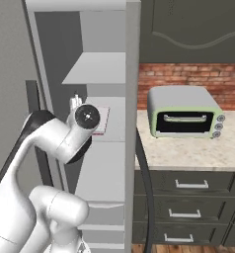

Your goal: The ice cube tray has been filled with water. Take the tray and place it in the freezer to make ice. Close the freezer door after placing the tray.

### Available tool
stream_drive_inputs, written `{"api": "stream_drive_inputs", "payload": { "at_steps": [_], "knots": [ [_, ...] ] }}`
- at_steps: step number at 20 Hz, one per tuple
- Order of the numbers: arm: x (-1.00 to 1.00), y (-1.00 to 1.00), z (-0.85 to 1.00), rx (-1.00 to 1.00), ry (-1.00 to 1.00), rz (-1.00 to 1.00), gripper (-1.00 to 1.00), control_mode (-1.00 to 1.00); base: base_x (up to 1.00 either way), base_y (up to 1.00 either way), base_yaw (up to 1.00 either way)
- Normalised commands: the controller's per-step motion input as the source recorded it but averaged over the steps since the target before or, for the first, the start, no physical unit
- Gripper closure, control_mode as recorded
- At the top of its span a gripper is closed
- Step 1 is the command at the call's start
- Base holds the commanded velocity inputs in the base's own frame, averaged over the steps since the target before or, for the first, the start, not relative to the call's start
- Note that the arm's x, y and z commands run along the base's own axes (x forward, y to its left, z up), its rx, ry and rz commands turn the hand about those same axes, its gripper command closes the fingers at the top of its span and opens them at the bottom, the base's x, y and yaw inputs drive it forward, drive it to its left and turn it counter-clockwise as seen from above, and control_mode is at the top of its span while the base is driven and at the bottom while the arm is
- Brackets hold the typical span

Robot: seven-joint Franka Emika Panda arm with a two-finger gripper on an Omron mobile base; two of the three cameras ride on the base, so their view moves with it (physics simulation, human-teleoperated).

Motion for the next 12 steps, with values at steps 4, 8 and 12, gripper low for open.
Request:
{"api": "stream_drive_inputs", "payload": {
  "at_steps": [4,8,12],
  "knots": [
    [-0.99,-0.08,0.52,-0.22,0.0,0.06,-1.0,-1.0,0.0,0.0,0.0],
    [-0.72,-0.08,0.5,-0.27,0.0,0.14,-1.0,-1.0,0.0,0.0,0.0],
    [-0.17,0.0,0.54,-0.26,0.0,0.2,-1.0,-1.0,0.0,0.0,0.0]
  ]
}}
